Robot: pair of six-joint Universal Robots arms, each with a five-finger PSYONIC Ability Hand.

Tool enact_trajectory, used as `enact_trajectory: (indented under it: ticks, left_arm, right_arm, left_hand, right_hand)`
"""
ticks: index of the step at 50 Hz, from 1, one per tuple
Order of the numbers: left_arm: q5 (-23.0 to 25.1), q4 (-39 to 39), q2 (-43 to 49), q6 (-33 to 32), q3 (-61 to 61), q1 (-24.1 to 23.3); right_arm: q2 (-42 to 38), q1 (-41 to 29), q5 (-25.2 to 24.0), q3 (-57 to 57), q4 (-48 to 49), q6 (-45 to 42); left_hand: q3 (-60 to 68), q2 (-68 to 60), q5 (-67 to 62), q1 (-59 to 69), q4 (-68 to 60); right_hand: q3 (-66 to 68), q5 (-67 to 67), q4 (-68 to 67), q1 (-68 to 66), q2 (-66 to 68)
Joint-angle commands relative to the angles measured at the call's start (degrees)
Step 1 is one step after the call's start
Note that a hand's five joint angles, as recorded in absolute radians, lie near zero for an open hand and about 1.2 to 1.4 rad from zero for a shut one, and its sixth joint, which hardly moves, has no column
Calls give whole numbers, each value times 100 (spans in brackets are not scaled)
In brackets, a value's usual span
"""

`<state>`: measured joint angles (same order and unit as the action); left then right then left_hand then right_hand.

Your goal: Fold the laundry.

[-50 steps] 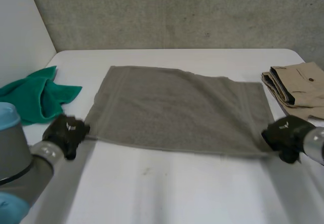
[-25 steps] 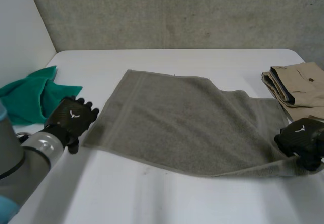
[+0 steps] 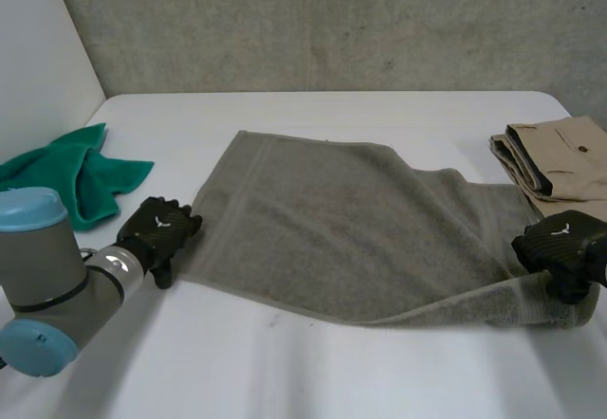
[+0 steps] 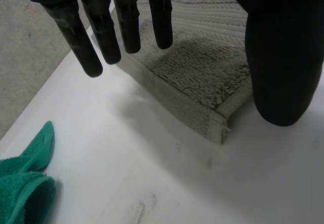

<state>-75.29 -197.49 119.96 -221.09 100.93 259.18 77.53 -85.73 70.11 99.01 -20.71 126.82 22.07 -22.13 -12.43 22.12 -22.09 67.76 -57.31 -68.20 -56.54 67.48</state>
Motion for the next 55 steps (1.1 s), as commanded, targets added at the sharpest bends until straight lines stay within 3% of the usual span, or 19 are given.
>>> enact_trajectory:
  ticks: [1, 13, 27, 31, 37, 41, 50, 55]
  left_arm:
    - [-3, -17, 203, 13, -213, -8]
    - [-12, -44, 397, 22, -565, -25]
    - [-12, -35, 423, 496, -864, -131]
    - [-3, -26, 450, 637, -899, -210]
    - [-38, -9, 467, 707, -891, -236]
    - [-82, 9, 432, 655, -803, -236]
    - [-433, 781, -797, 576, -109, -192]
    - [-775, 1886, -1929, -204, 558, -157]
  right_arm:
    - [-1, -23, 3, 84, 49, 18]
    - [-1, -14, 3, 295, 207, 18]
    - [-19, -23, 3, 391, 331, 18]
    - [-19, -23, 3, 400, 357, 18]
    - [-19, -14, 3, 391, 436, 45]
    - [-19, -14, 3, 356, 506, 211]
    - [-1, -32, -6, 347, 454, 282]
    - [60, -49, 38, 356, 296, 186]
  left_hand:
    - [631, -625, -595, 626, -629]
    - [950, -944, -915, 946, -949]
    - [1303, -1297, -1268, 1299, -1302]
    - [2125, -2119, -2090, 2121, -2124]
    - [5572, -5566, -5536, 5567, -5570]
    - [5793, -5787, -5757, 5788, -5791]
    - [5793, -5787, -5757, 5788, -5791]
    - [5793, -5787, -5757, 5788, -5791]
  right_hand:
    - [1224, -1269, -1180, -2346, 1252]
    - [1224, -1269, -1180, -2346, 1252]
    - [1224, -1269, -1180, -2346, 1252]
    - [1224, -1269, -1180, -2346, 1252]
    - [1224, -1269, -1180, -2346, 1252]
    - [1224, -1269, -1180, -2346, 1252]
    - [1224, -1269, -1180, -2346, 1252]
    - [1224, -1269, -1180, -2346, 1252]
